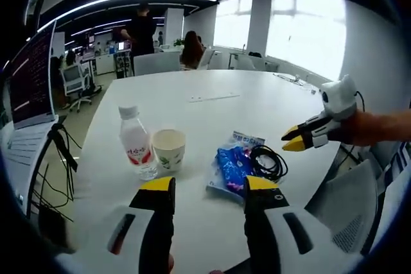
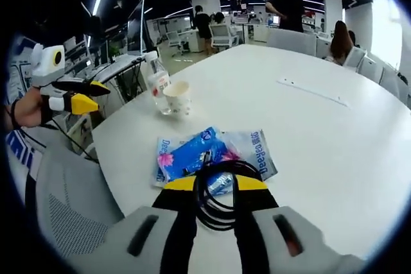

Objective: Arrange the tabletop items into an orderly group along one side of the table until the central work area is clear of visible clutter.

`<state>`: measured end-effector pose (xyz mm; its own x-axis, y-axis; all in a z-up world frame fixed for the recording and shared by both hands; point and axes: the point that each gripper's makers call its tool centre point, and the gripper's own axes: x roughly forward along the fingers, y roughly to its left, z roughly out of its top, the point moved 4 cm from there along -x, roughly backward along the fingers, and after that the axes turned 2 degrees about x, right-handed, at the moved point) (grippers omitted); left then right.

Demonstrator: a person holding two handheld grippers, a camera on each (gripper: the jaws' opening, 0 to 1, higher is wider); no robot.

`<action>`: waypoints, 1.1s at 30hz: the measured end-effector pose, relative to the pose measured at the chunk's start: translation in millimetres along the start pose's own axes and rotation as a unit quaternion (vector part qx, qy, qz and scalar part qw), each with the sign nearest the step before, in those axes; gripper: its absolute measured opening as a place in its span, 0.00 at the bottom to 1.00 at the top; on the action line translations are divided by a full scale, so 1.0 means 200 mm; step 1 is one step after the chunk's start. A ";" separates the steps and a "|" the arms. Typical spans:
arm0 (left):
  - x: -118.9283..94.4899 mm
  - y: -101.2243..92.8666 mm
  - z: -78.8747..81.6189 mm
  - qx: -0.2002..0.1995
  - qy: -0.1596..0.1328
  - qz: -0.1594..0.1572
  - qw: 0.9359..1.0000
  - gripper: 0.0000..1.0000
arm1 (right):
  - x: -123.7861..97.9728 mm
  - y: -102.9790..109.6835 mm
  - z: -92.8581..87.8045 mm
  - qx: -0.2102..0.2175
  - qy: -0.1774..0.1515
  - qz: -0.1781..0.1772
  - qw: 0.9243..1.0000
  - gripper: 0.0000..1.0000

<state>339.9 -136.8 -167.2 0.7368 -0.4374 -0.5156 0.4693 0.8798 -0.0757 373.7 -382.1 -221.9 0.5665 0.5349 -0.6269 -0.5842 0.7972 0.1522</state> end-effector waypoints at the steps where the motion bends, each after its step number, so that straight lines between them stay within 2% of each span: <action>1: 0.00 0.00 0.00 0.000 0.000 0.000 1.000 0.42 | -0.01 -0.01 -0.01 0.003 -0.001 -0.003 1.000 0.19; 15: 0.01 -0.01 -0.01 0.002 0.008 -0.001 1.000 0.42 | -0.07 -0.07 -0.13 0.044 -0.004 -0.020 0.999 0.22; 33: 0.03 -0.02 0.00 0.005 0.010 -0.005 1.000 0.42 | -0.07 -0.10 -0.15 0.078 -0.009 -0.023 0.997 0.21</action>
<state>341.6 -143.2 -169.3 0.7228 -0.4417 -0.5315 0.4812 0.8737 -0.0717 360.6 -414.4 -238.9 0.6013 0.5006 -0.6228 -0.4604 0.8541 0.2420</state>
